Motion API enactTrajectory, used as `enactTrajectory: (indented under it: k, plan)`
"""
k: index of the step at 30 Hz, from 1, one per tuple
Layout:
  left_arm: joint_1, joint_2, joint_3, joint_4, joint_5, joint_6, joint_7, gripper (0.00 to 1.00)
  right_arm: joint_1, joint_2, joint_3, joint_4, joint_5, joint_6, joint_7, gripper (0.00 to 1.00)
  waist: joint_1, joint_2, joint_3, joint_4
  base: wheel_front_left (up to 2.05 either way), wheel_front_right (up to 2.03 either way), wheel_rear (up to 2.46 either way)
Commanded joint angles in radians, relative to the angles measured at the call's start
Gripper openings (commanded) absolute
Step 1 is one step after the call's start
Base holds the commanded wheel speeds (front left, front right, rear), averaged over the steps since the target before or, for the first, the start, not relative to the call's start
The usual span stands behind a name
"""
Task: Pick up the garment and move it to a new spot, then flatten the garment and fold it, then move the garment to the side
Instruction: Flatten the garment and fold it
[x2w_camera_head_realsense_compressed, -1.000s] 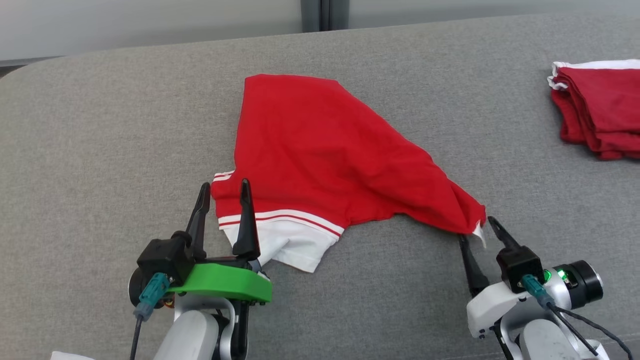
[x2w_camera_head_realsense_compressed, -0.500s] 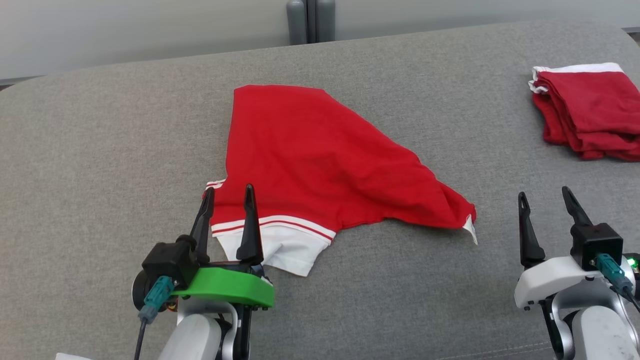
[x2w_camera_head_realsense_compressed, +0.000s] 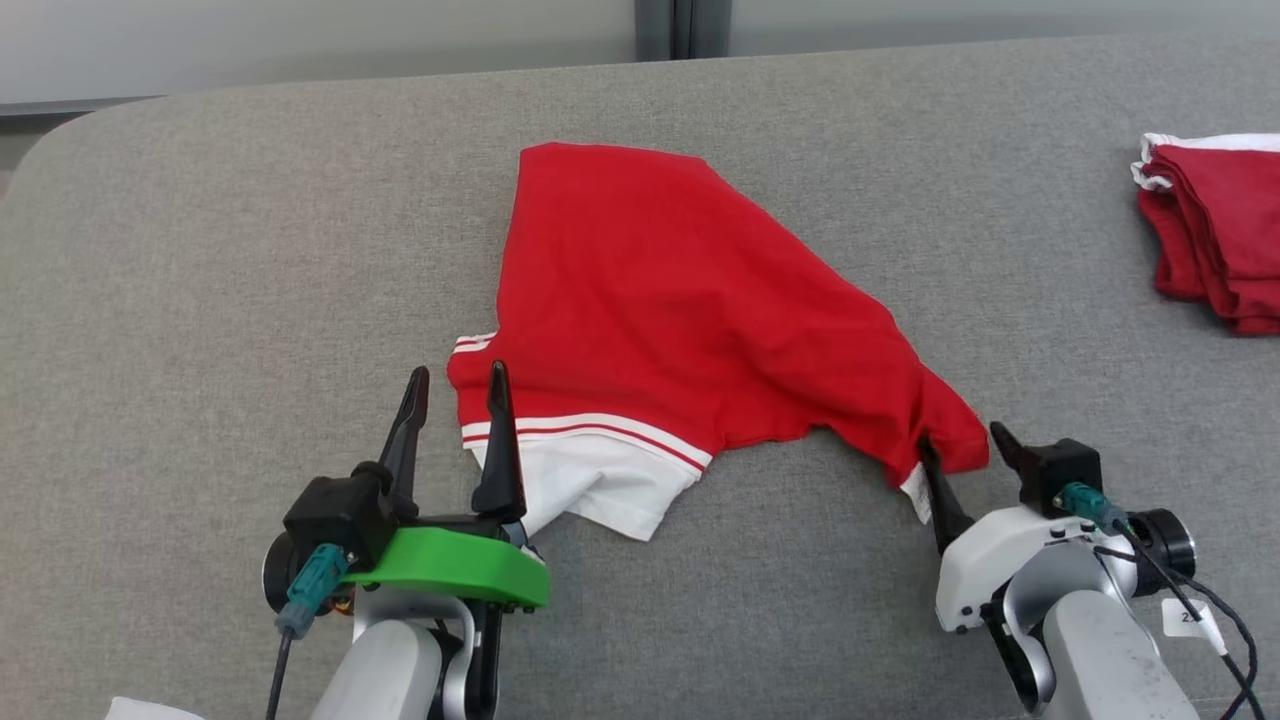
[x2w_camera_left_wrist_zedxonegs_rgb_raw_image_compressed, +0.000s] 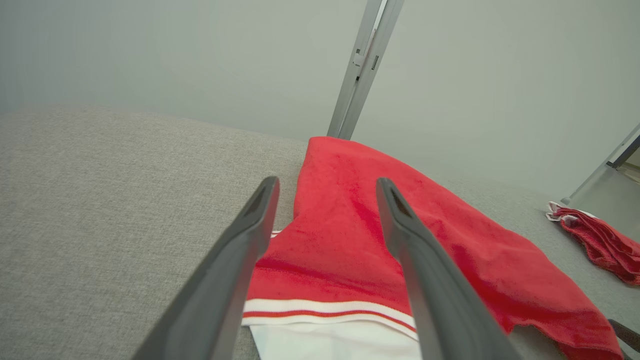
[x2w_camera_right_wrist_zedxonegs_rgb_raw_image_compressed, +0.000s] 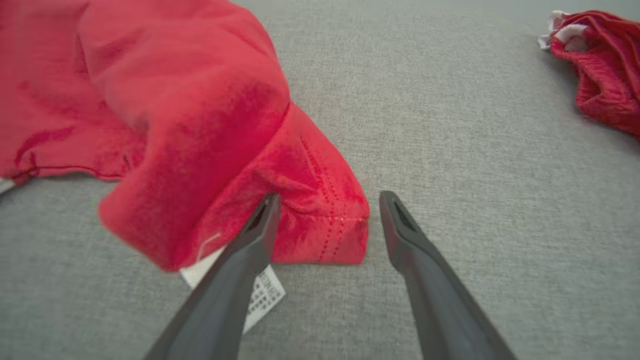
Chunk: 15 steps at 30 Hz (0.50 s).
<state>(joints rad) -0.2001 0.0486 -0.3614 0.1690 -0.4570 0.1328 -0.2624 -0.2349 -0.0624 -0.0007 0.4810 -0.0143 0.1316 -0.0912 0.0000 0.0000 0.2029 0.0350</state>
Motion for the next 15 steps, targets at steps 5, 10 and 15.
enactTrajectory:
  k: [5,10,15]
  plan:
    - [-0.004,0.004,0.008,-0.001,0.003,0.002,-0.003,1.00,-0.027,-0.020,0.062,0.085,0.019,-0.002,-0.001,1.00,0.0000,0.0000,-0.004,0.001,0.00,0.00,0.00]
    - [-0.004,0.004,0.011,-0.005,0.004,0.004,-0.003,1.00,-0.076,-0.031,0.044,0.140,0.029,-0.002,-0.018,0.00,0.0000,0.0000,-0.004,-0.009,0.00,0.00,0.00]
    - [-0.005,0.004,0.011,-0.004,0.006,0.005,-0.003,1.00,-0.167,-0.075,-0.002,0.173,0.006,-0.002,-0.055,0.00,0.0000,0.0000,-0.002,-0.024,0.00,0.00,0.00]
